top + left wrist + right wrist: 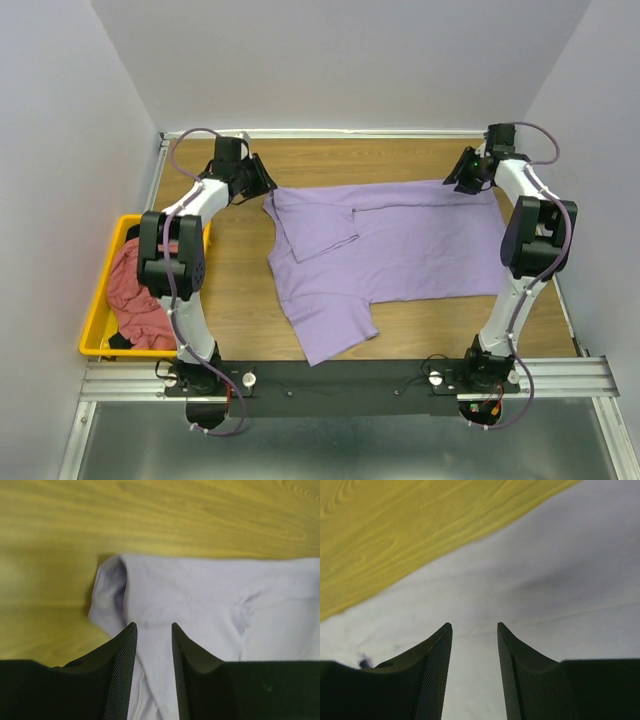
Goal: Fold and stack the t-shirts
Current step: Fold the tshirt
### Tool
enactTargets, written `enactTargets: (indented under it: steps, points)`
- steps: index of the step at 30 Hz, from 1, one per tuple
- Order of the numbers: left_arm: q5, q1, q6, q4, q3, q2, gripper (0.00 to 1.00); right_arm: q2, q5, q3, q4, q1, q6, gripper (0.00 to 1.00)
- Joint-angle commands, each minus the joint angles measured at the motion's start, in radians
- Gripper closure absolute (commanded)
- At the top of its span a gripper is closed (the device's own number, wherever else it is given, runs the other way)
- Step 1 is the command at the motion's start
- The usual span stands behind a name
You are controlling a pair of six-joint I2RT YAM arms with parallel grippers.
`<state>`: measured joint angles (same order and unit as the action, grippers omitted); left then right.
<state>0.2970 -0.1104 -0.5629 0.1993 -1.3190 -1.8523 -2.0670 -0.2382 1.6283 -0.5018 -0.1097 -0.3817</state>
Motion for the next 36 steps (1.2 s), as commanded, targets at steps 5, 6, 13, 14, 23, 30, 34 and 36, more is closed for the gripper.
enactTargets:
  steps: [5,6,13,14,23,30,34,36]
  points:
    - [0.031,0.008,-0.034,-0.075,-0.144,-0.182,0.63,-0.102,-0.061,0.044,0.126,-0.077,-0.062,0.52]
    - [0.031,0.008,-0.034,-0.077,-0.149,-0.203,0.64,-0.113,-0.07,0.044,0.141,-0.087,-0.062,0.52]
    - [0.03,0.009,-0.032,-0.083,-0.169,-0.281,0.78,-0.16,-0.092,0.039,0.213,-0.128,-0.077,0.52]
    - [0.027,0.009,-0.032,-0.081,-0.169,-0.288,0.83,-0.169,-0.093,0.038,0.221,-0.134,-0.079,0.52]
    - [-0.016,0.012,-0.055,0.024,-0.256,-0.363,1.0,-0.24,-0.115,0.019,0.286,-0.222,-0.146,0.52]
    - [-0.05,0.012,-0.058,0.121,-0.373,-0.423,1.0,-0.263,-0.095,0.01,0.292,-0.28,-0.187,0.52]
    - [-0.055,0.011,-0.051,0.153,-0.439,-0.456,1.0,-0.288,-0.108,0.031,0.293,-0.289,-0.187,0.52]
    - [-0.061,0.011,-0.045,0.167,-0.495,-0.476,1.0,-0.303,-0.13,0.048,0.29,-0.289,-0.171,0.52]
